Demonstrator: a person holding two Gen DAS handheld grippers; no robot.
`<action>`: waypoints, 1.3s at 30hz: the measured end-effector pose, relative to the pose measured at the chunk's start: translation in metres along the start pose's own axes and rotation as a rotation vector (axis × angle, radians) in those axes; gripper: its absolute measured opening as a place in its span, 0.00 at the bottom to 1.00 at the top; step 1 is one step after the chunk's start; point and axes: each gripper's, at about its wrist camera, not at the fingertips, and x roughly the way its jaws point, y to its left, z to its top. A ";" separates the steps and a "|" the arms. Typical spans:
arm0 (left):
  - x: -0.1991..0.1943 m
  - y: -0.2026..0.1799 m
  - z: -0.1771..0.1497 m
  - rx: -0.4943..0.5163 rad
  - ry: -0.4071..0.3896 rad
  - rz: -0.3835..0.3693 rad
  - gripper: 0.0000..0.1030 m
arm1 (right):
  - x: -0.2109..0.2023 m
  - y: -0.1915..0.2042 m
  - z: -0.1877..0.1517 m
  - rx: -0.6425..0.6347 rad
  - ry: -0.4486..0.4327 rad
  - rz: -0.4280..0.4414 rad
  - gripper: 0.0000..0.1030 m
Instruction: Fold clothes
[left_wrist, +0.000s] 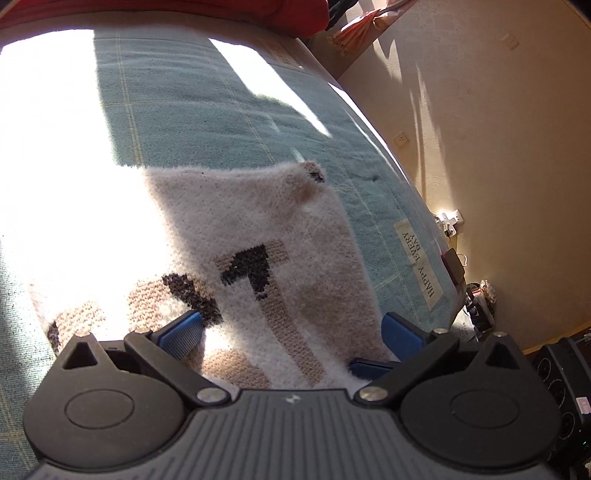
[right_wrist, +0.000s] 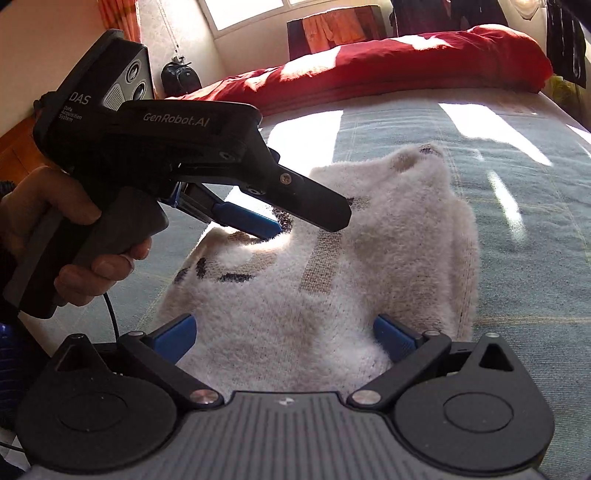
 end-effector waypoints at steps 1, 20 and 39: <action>-0.003 -0.001 0.001 -0.011 0.000 0.000 0.99 | -0.002 0.001 0.001 0.001 0.004 0.001 1.00; -0.073 -0.019 -0.047 -0.050 -0.159 0.031 0.99 | -0.071 -0.023 0.010 0.154 -0.100 -0.037 1.00; -0.092 -0.020 -0.057 0.012 -0.243 0.146 0.99 | -0.034 -0.001 0.008 0.189 0.004 0.025 1.00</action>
